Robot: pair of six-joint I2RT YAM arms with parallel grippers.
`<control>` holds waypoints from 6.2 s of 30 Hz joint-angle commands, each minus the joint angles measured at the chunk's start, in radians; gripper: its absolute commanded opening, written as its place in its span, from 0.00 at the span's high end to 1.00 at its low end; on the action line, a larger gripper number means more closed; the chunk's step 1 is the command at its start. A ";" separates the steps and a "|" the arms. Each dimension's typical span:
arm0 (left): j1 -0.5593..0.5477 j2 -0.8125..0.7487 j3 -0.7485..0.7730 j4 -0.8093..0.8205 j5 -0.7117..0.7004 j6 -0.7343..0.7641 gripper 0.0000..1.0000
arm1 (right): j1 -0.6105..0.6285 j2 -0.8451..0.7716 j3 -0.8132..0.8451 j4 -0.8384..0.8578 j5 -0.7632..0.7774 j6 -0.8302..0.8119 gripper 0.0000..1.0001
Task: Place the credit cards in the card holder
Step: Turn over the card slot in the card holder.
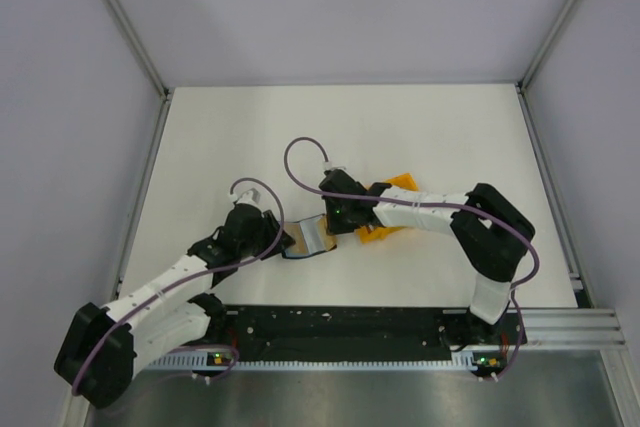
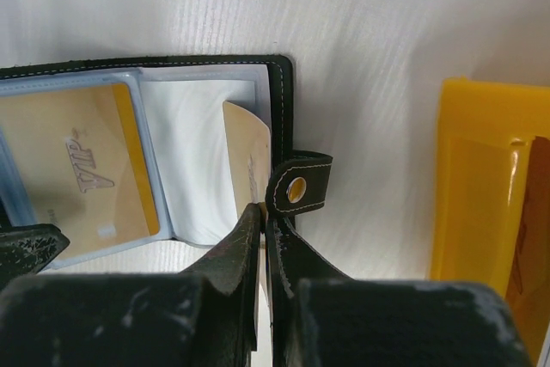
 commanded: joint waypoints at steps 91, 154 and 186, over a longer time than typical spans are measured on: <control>-0.002 -0.122 0.030 -0.045 -0.007 -0.020 1.00 | 0.252 -0.089 0.120 0.163 0.298 0.102 1.00; -0.002 -0.130 0.017 -0.036 -0.009 -0.031 1.00 | 0.266 -0.035 0.143 0.106 0.335 0.096 1.00; -0.002 -0.122 0.005 -0.069 -0.033 -0.037 1.00 | 0.267 -0.097 0.134 0.213 0.195 0.004 1.00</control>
